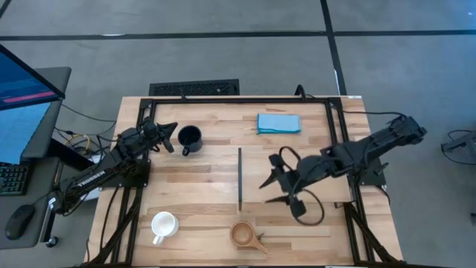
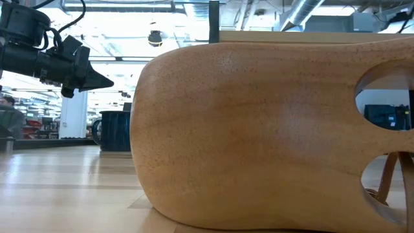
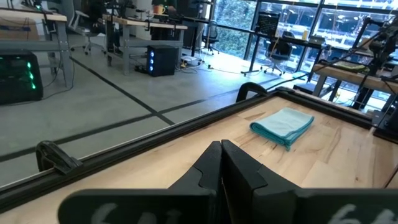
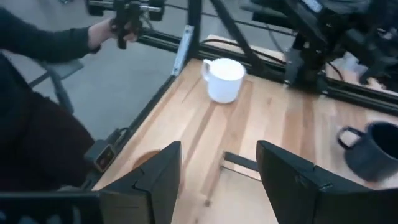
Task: Stack small to large cups/mugs on shelf
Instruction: Put the brown mug on the shelf
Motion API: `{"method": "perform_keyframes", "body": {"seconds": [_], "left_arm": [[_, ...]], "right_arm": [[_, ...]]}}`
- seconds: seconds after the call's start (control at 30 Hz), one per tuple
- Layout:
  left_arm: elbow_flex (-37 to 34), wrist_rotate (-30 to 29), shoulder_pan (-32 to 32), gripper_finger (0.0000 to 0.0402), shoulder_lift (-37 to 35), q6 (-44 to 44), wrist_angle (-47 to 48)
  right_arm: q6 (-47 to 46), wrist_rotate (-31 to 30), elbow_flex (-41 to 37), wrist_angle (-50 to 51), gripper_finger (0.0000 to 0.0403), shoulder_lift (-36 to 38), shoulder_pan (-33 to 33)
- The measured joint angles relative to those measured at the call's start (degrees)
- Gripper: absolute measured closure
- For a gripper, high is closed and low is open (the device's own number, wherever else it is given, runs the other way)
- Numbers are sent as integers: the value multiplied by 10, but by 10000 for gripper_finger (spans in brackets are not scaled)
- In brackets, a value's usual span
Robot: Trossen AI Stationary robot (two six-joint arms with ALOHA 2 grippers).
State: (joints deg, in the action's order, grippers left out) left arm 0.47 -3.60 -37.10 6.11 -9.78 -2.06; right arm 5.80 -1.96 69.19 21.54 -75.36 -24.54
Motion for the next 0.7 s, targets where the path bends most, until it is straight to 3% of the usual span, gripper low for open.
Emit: {"method": "perform_keyframes", "body": {"seconds": [0.23, 0.5, 0.7], "left_arm": [[0, 0, 0, 401, 0, 0, 0], [0, 0, 0, 401, 0, 0, 0], [0, 0, 0, 401, 0, 0, 0]], "right_arm": [[-3, -44, 62, 49, 192, -66, -51], [-105, -45, 97, 56, 208, -128, -65], [-108, -45, 98, 63, 209, -165, -69]]}}
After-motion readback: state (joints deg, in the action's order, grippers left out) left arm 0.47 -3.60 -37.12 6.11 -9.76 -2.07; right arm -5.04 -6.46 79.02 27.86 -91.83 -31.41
